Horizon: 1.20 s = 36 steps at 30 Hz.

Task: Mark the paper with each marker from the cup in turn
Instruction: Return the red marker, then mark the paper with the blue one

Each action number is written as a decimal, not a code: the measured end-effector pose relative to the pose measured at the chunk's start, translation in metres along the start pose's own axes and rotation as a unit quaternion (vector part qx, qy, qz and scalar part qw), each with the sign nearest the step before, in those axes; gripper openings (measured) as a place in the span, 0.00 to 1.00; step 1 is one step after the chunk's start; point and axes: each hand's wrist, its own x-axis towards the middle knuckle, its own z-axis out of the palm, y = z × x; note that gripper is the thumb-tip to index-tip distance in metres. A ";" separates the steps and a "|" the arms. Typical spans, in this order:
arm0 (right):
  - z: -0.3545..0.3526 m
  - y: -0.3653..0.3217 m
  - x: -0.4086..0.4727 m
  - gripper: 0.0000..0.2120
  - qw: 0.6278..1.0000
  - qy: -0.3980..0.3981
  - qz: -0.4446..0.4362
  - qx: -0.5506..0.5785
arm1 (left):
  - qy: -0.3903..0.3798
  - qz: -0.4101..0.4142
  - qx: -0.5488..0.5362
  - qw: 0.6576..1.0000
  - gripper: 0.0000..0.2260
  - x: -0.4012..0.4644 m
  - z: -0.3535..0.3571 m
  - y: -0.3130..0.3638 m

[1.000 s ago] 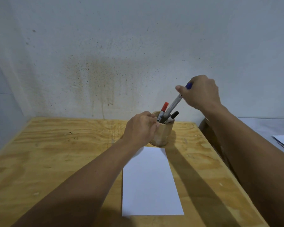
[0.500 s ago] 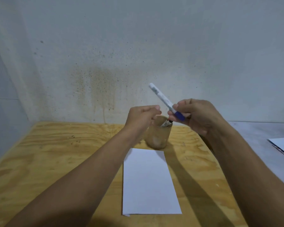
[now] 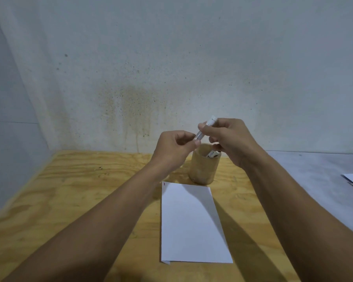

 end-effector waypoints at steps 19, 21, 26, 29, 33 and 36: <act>0.028 0.058 0.011 0.07 0.988 -0.021 0.046 0.143 | -0.010 -0.081 0.011 0.997 0.04 -0.008 -0.039 -0.038; 0.018 0.061 0.016 0.09 0.988 0.017 0.046 0.149 | -0.002 -0.107 0.051 0.993 0.04 -0.010 -0.053 -0.052; 0.030 0.072 0.005 0.04 0.986 -0.024 0.061 0.153 | 0.029 -0.084 0.298 0.951 0.06 -0.008 -0.074 -0.089; 0.045 0.081 -0.003 0.01 0.992 -0.027 0.039 0.113 | -0.007 -0.050 0.397 0.916 0.09 -0.004 -0.073 -0.102; 0.061 0.091 -0.011 0.08 0.998 -0.035 0.012 0.052 | -0.026 -0.043 0.416 0.908 0.19 -0.005 -0.070 -0.113; 0.068 0.096 -0.011 0.12 0.996 -0.015 0.023 0.081 | -0.021 -0.061 0.379 0.923 0.26 -0.006 -0.071 -0.117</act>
